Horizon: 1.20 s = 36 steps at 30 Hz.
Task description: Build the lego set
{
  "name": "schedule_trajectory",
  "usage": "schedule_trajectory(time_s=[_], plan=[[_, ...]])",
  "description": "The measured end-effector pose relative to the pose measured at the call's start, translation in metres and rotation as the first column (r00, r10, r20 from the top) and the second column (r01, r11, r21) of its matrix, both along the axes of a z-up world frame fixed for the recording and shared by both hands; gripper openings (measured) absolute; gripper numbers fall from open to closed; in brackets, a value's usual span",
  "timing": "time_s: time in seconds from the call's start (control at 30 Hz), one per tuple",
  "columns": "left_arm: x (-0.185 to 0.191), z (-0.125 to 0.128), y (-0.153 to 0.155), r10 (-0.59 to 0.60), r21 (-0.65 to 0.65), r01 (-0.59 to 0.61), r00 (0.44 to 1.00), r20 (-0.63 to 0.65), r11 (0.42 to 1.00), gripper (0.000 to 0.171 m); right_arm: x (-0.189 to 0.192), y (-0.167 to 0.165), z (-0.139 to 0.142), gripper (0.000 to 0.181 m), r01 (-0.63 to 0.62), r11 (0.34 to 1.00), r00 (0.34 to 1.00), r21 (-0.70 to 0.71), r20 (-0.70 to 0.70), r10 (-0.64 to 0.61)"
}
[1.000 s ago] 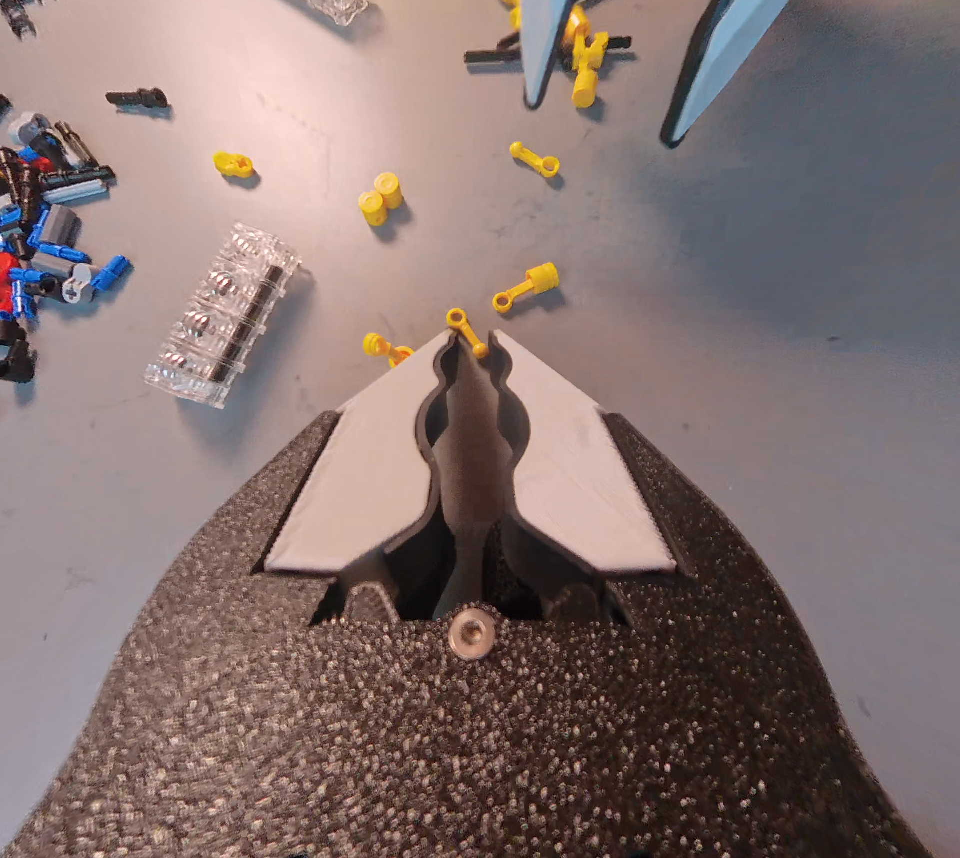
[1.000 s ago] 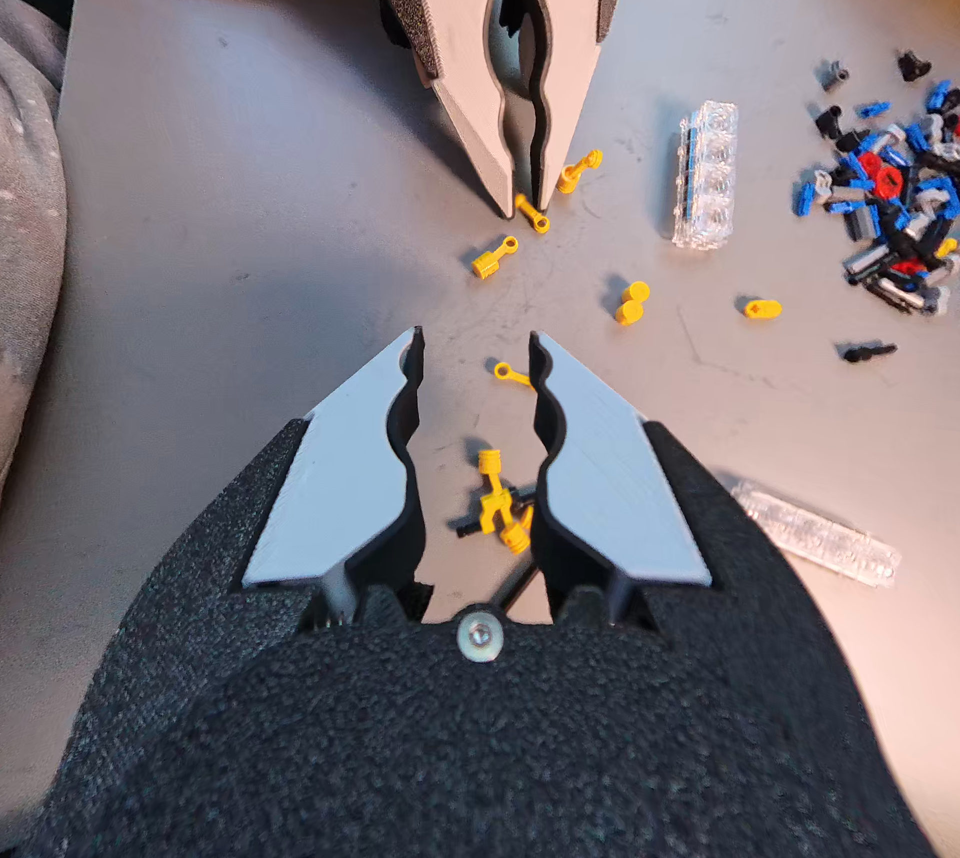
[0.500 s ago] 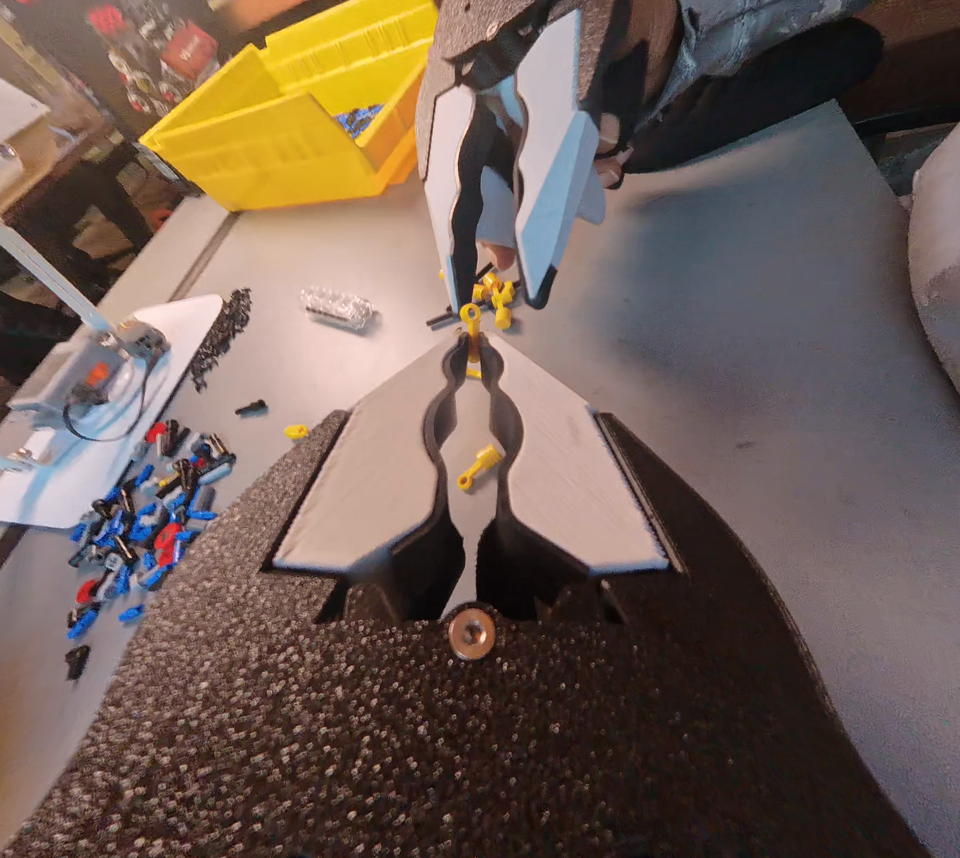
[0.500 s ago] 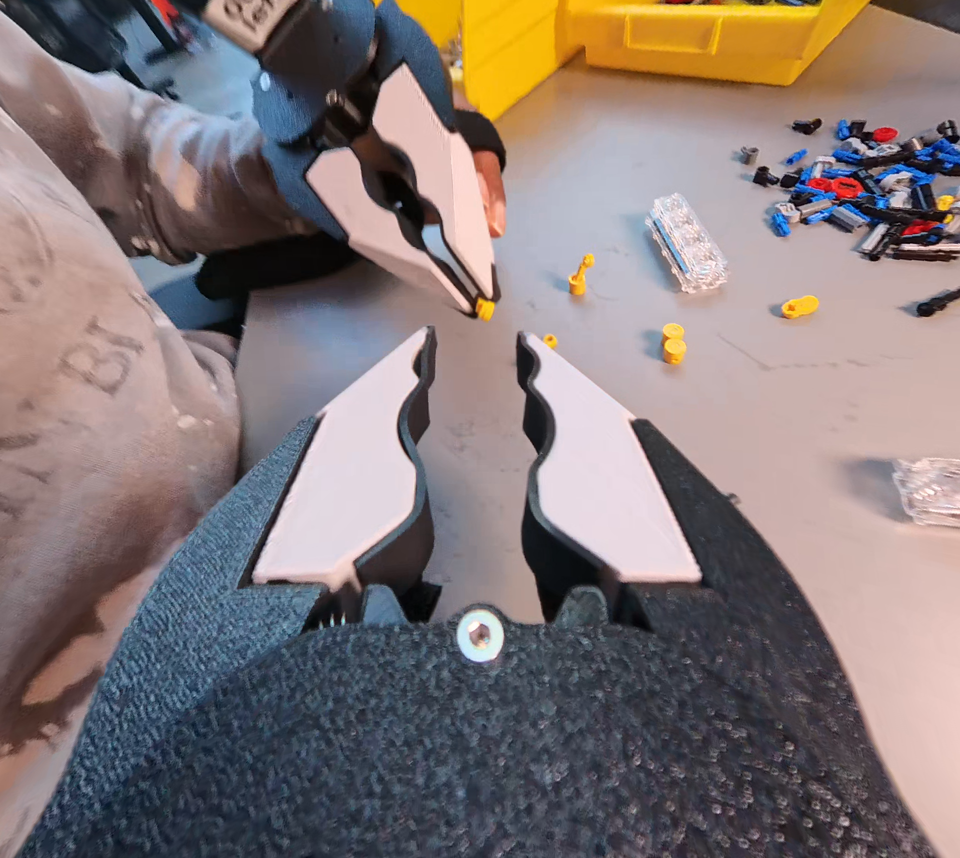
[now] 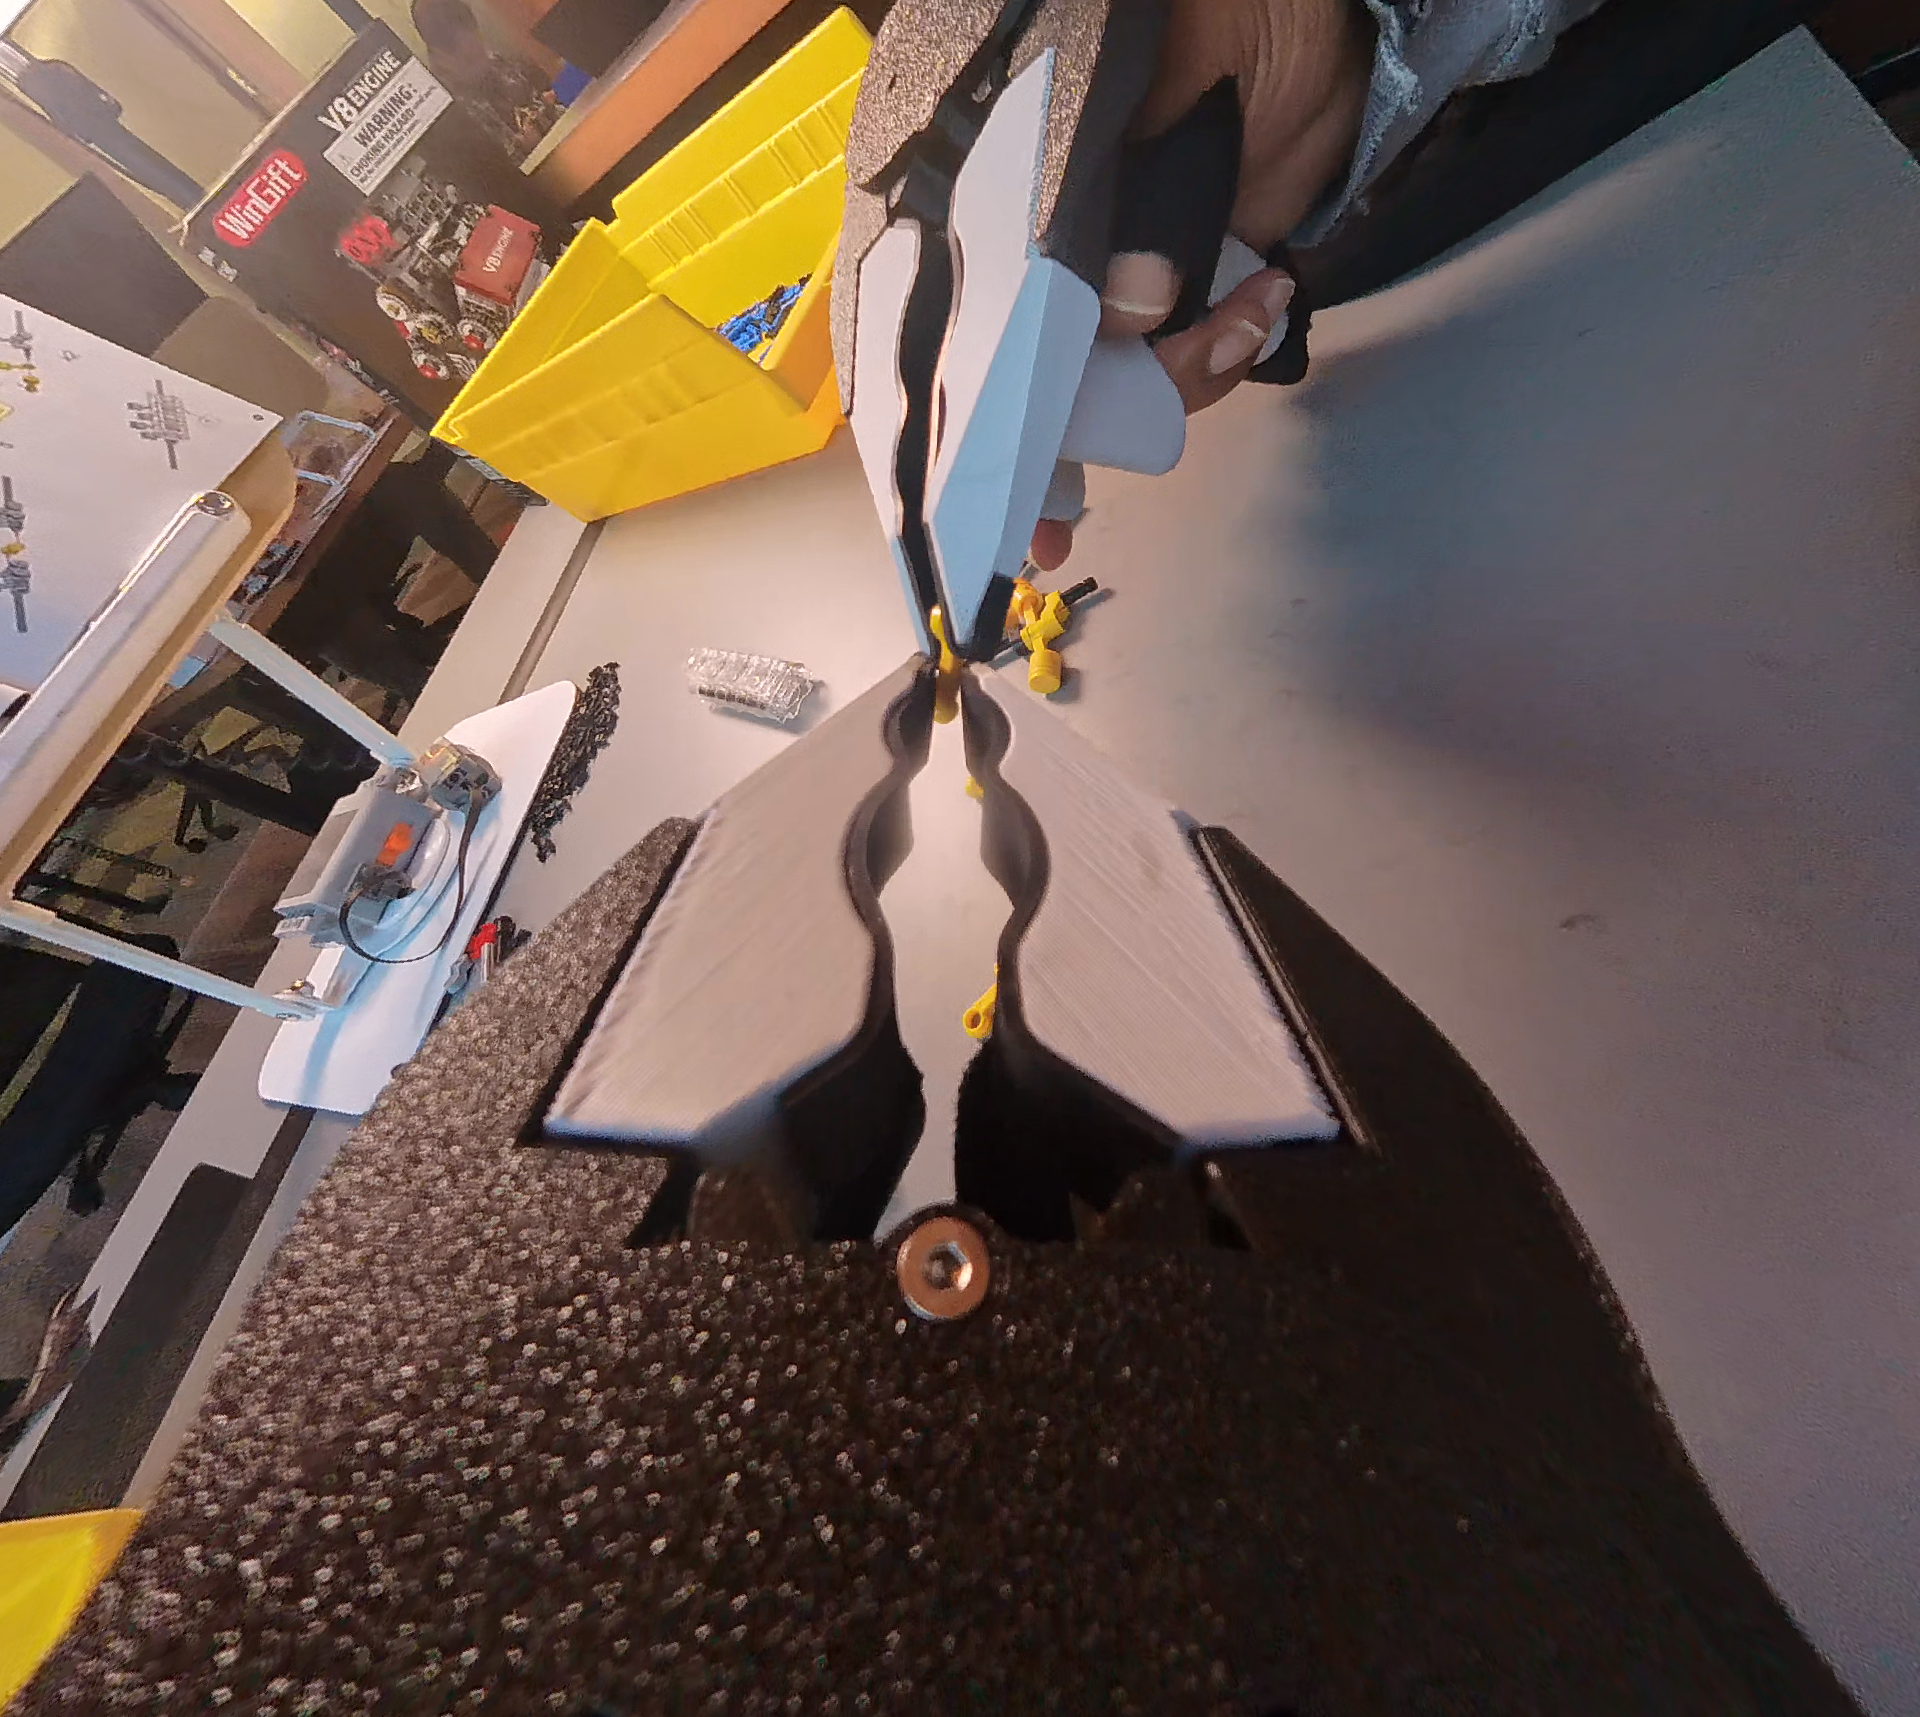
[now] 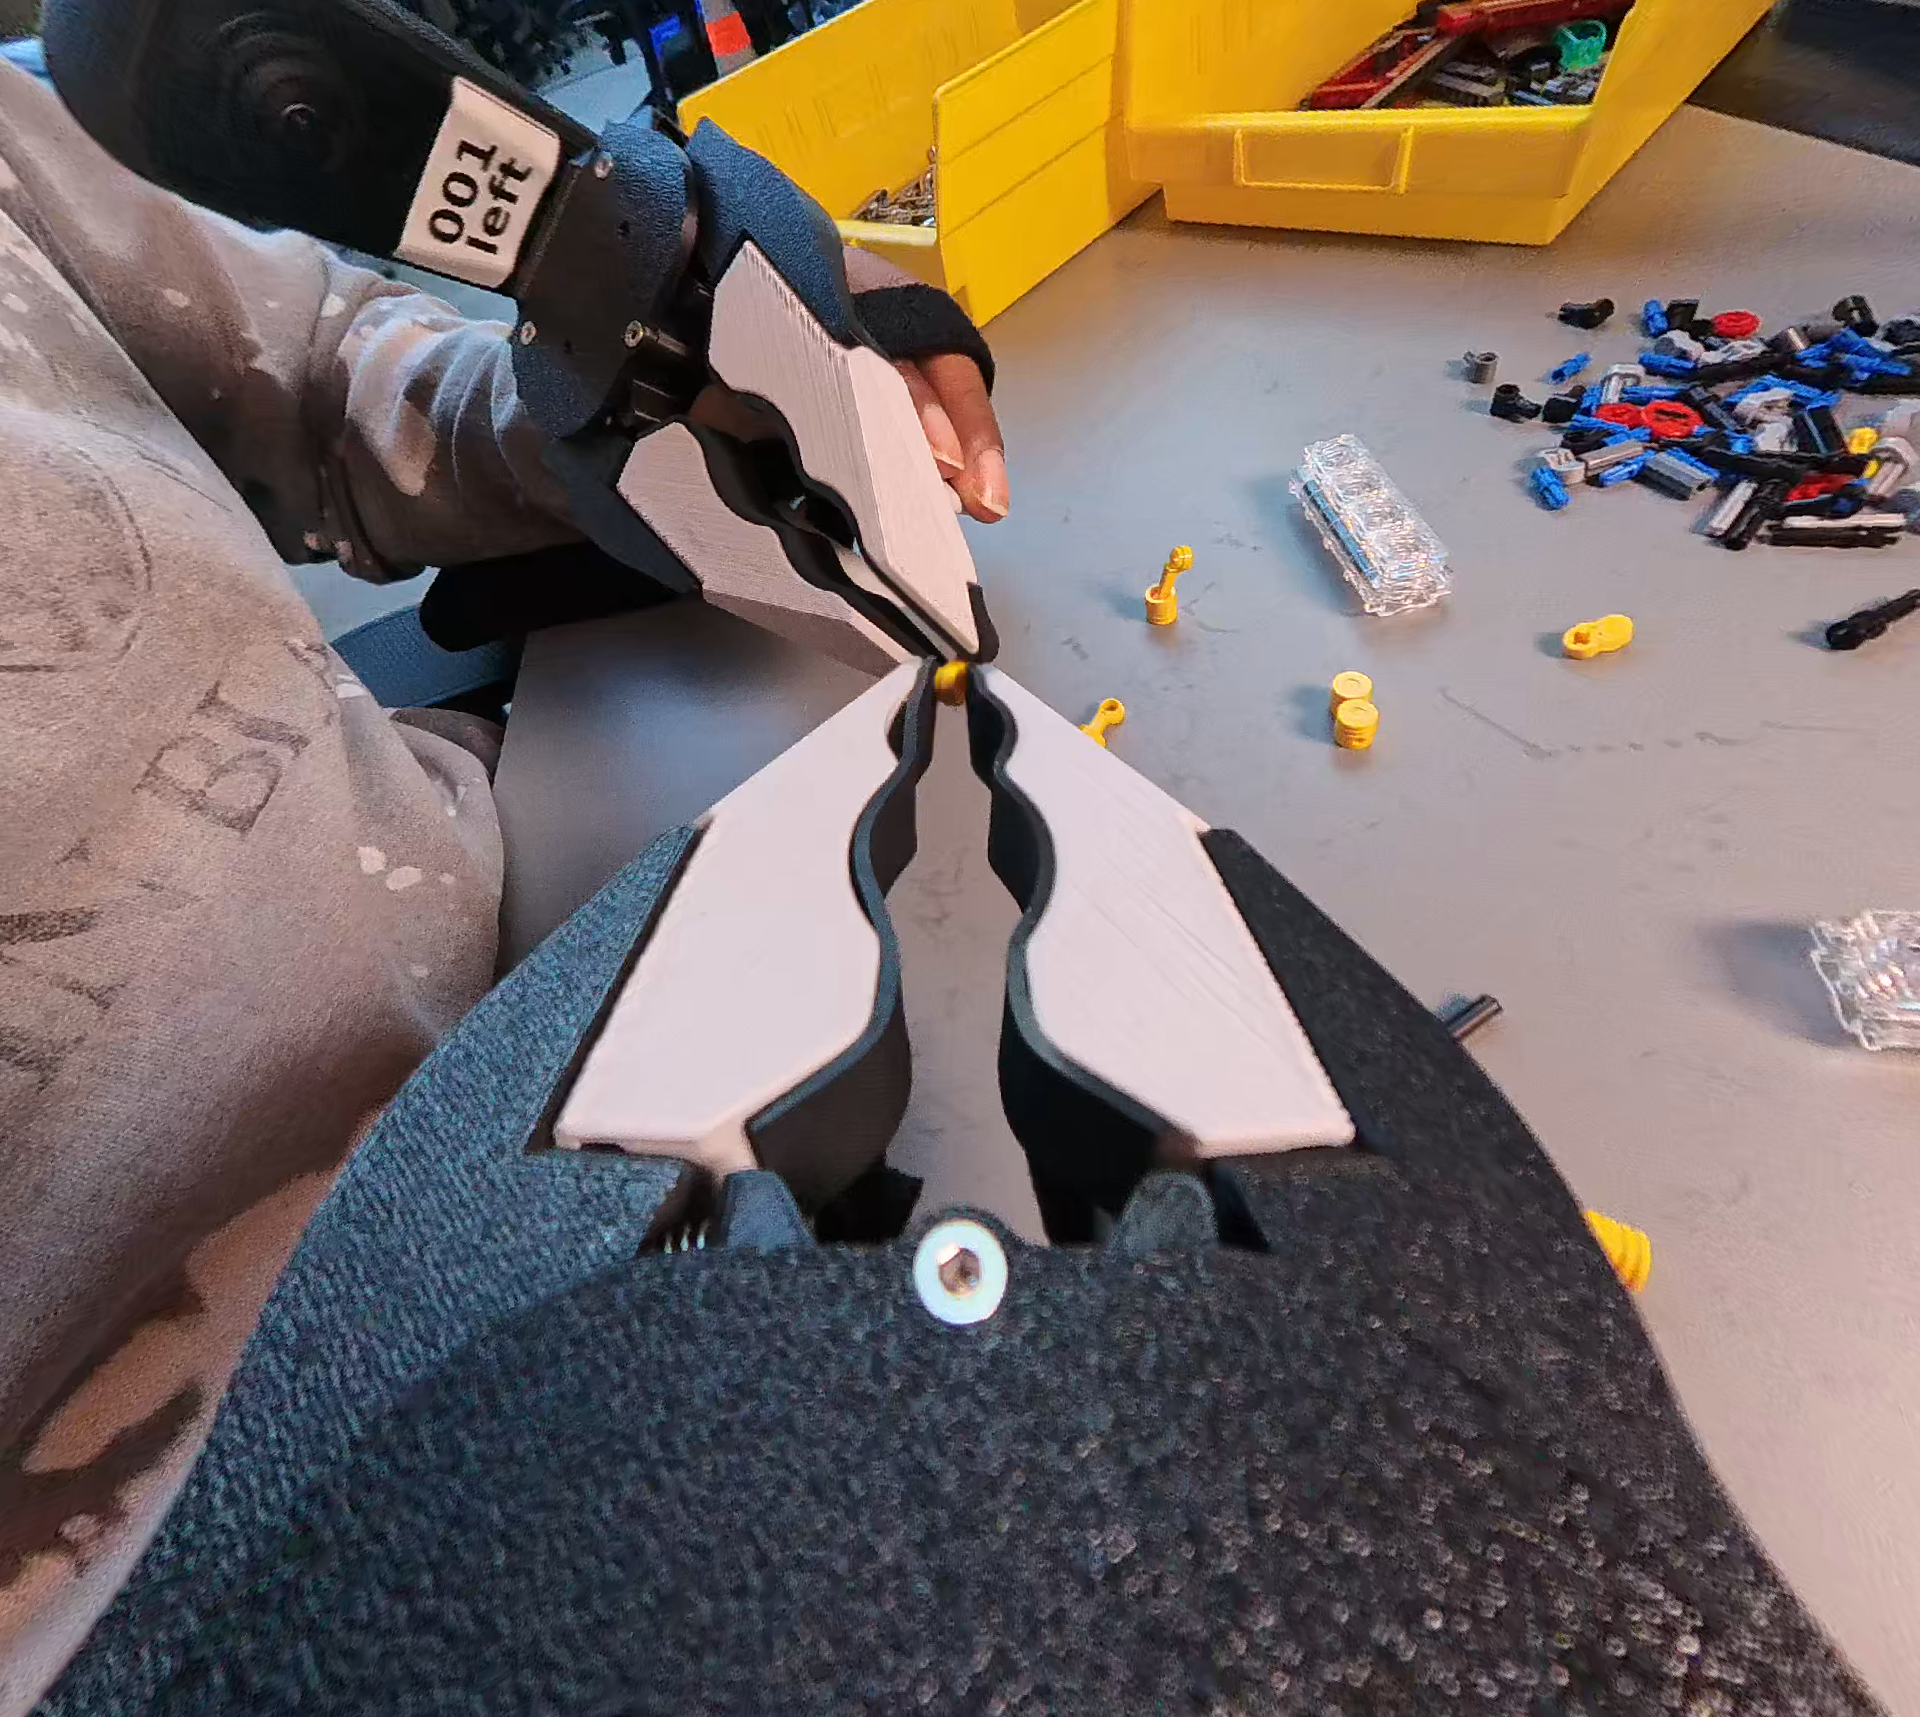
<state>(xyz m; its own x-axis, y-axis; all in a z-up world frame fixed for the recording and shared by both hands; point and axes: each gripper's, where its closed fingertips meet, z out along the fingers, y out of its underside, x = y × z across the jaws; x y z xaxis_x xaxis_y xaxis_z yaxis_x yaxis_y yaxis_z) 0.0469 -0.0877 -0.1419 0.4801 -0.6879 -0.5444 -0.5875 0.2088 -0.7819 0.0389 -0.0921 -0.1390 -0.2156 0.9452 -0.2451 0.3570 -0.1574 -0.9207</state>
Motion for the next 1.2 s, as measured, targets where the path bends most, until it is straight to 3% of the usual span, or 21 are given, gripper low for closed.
schedule_trajectory(time_s=[0.13, 0.23, 0.3, 0.47, 0.8, 1.1, 1.17, 1.2], plan=[[0.001, 0.012, -0.004, -0.045, -0.092, 0.063, 0.982, 0.183, 0.994, 0.022, 0.006, 0.000, 0.010, 0.005, -0.016, 0.992, 0.997, 0.122, -0.072, 0.025], [0.003, 0.025, -0.013, -0.101, -0.197, 0.181, 0.927, 0.362, 0.963, 0.021, 0.012, -0.009, 0.020, 0.005, -0.057, 0.973, 0.989, 0.224, -0.120, 0.086], [0.004, 0.031, -0.018, -0.129, -0.212, 0.233, 0.901, 0.414, 0.949, 0.016, 0.013, -0.016, 0.025, 0.005, -0.078, 0.961, 0.984, 0.266, -0.135, 0.117], [0.011, 0.037, -0.031, -0.196, -0.211, 0.314, 0.874, 0.444, 0.926, 0.006, 0.015, -0.026, 0.037, 0.005, -0.119, 0.950, 0.969, 0.289, -0.177, 0.175], [0.011, 0.040, -0.030, -0.187, -0.217, 0.310, 0.873, 0.450, 0.926, 0.005, 0.011, -0.026, 0.037, 0.005, -0.093, 0.916, 0.977, 0.390, -0.142, 0.160], [0.011, 0.034, -0.026, -0.172, -0.230, 0.292, 0.885, 0.433, 0.928, 0.005, 0.011, -0.022, 0.032, 0.005, -0.072, 0.928, 0.979, 0.365, -0.150, 0.135], [0.010, 0.032, -0.025, -0.163, -0.233, 0.281, 0.892, 0.422, 0.931, 0.005, 0.010, -0.021, 0.034, 0.013, -0.060, 0.933, 0.979, 0.355, -0.163, 0.125], [0.009, 0.030, -0.024, -0.159, -0.235, 0.276, 0.894, 0.419, 0.932, 0.005, 0.009, -0.021, 0.033, 0.027, -0.055, 0.939, 0.980, 0.341, -0.161, 0.116]])
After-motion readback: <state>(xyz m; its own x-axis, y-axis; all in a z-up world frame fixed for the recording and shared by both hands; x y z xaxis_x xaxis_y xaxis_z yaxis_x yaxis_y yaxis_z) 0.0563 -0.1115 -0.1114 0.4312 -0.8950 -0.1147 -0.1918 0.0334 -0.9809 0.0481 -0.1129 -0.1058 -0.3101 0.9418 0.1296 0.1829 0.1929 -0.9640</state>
